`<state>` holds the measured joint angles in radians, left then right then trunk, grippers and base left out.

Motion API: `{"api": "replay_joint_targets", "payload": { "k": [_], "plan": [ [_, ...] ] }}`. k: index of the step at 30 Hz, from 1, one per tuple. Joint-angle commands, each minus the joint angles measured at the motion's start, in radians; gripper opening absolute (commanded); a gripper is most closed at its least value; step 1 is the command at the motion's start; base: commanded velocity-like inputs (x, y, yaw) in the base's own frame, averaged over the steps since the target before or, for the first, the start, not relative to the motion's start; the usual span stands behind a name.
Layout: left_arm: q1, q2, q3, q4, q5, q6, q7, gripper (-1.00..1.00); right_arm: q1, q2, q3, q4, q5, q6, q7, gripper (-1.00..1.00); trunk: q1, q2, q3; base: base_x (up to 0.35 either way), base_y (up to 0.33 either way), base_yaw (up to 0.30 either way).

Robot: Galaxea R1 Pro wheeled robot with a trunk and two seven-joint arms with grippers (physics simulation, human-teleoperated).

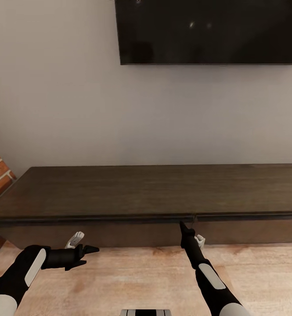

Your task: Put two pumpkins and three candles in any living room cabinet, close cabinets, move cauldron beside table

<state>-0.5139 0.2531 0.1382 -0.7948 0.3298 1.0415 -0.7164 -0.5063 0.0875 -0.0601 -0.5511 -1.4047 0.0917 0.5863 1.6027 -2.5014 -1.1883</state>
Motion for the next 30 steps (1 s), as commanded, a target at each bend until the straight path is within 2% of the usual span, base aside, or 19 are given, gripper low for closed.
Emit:
{"api": "replay_joint_targets", "payload": {
  "k": [1,17,30],
  "plan": [
    [0.0,0.0,0.0,0.0,0.0,0.0,0.0,1.0,0.0,0.0,0.0,0.0,-0.002,0.002,0.007,-1.0,0.0,0.0,0.0,-0.125,0.0,0.0],
    [0.0,0.0,0.0,0.0,0.0,0.0,0.0,1.0,0.0,0.0,0.002,0.0,-0.002,0.002,0.008,-1.0,0.0,0.0,0.0,-0.209,0.0,0.0],
    [0.0,0.0,0.001,0.0,0.0,0.0,0.0,1.0,0.0,0.0,0.002,0.0,-0.002,0.002,0.009,-1.0,0.0,0.0,0.0,-0.102,0.0,0.0]
  ]
}}
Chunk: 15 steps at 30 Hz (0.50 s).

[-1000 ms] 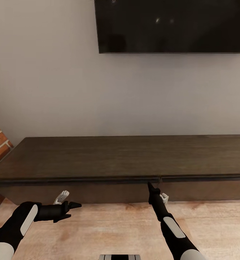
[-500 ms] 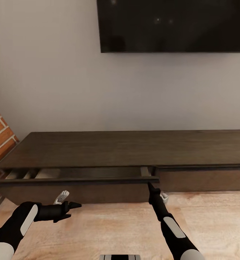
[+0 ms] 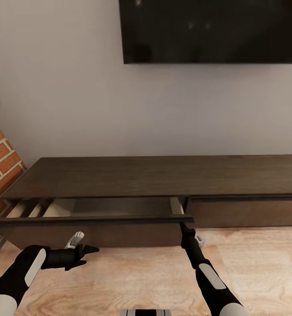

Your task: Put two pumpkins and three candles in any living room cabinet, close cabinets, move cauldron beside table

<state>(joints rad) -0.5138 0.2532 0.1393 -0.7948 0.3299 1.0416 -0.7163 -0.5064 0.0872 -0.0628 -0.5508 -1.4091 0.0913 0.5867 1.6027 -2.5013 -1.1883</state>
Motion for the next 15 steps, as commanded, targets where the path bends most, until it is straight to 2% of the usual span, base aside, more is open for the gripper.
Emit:
{"api": "replay_joint_targets", "payload": {
  "k": [1,4,15],
  "plan": [
    [0.0,0.0,0.0,0.0,0.0,0.0,0.0,1.0,0.0,0.0,0.005,0.0,0.002,0.002,0.008,-1.0,0.0,0.0,0.0,-0.172,0.0,0.0],
    [0.0,0.0,0.0,0.0,0.0,0.0,0.0,1.0,0.0,0.0,0.005,0.0,0.002,0.002,0.008,-1.0,0.0,0.0,0.0,-0.229,0.0,0.0],
    [0.0,0.0,0.0,0.0,0.0,-0.001,0.0,1.0,0.0,0.001,0.005,0.0,0.002,0.002,0.008,-1.0,0.0,0.0,0.0,-0.128,0.0,0.0]
  ]
}}
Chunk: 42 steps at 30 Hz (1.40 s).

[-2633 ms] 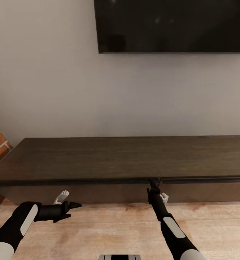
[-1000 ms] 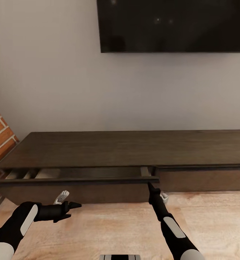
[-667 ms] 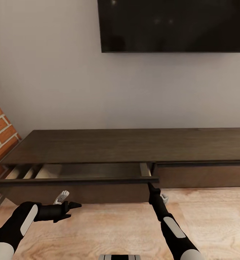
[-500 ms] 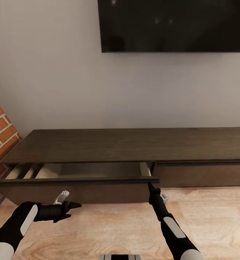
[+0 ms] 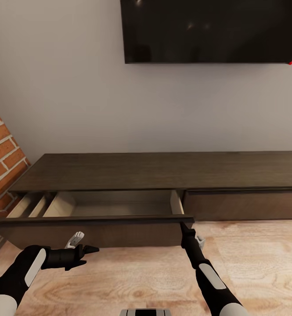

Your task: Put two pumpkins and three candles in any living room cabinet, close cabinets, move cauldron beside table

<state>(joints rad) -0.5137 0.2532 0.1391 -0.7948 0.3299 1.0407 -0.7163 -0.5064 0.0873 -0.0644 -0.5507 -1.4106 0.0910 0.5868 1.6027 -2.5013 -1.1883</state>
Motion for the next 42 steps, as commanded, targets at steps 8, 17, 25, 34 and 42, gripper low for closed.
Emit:
{"api": "replay_joint_targets", "payload": {
  "k": [8,17,25,34,42],
  "plan": [
    [0.0,0.0,0.0,0.0,0.0,0.0,0.0,1.0,0.0,0.0,0.006,0.0,0.004,0.003,0.008,-1.0,0.0,0.0,0.0,-0.097,0.0,0.0],
    [0.0,0.0,0.0,0.0,0.001,0.001,0.0,1.0,0.0,0.0,0.006,0.0,0.003,0.003,0.008,-1.0,0.0,0.0,0.0,-0.086,0.0,0.0],
    [0.0,0.0,0.0,0.0,0.001,0.0,0.0,1.0,0.0,0.0,0.006,0.0,0.004,0.003,0.008,-1.0,0.0,0.0,0.0,-0.08,0.0,0.0],
    [0.0,0.0,0.001,0.0,0.001,0.0,0.0,1.0,0.0,0.0,0.006,0.0,0.004,0.003,0.008,-1.0,0.0,0.0,0.0,-0.079,0.0,0.0],
    [0.0,0.0,0.001,0.0,0.001,0.0,0.0,1.0,0.0,0.0,0.006,0.0,0.004,0.003,0.008,-1.0,0.0,0.0,0.0,-0.092,0.0,0.0]
  ]
}}
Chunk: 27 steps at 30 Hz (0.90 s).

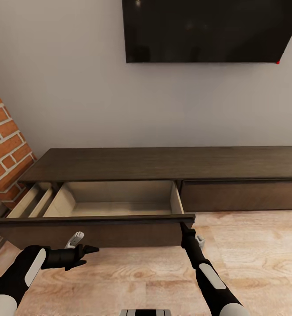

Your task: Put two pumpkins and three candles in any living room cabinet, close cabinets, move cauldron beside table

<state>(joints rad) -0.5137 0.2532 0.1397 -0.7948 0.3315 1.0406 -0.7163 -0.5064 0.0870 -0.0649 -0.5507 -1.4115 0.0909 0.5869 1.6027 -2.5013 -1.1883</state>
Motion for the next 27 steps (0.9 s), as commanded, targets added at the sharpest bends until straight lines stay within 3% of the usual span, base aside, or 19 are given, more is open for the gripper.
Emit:
{"api": "replay_joint_targets", "payload": {
  "k": [1,27],
  "plan": [
    [0.0,0.0,0.0,0.0,0.0,0.0,0.0,1.0,0.0,0.0,0.007,0.0,0.004,0.003,0.008,-1.0,0.0,0.0,0.0,-0.059,0.0,0.0],
    [0.0,0.0,0.0,0.0,0.0,0.0,0.0,1.0,0.0,0.0,0.007,0.0,0.005,0.003,0.008,-1.0,0.0,0.0,0.0,-0.036,0.0,0.0]
  ]
}}
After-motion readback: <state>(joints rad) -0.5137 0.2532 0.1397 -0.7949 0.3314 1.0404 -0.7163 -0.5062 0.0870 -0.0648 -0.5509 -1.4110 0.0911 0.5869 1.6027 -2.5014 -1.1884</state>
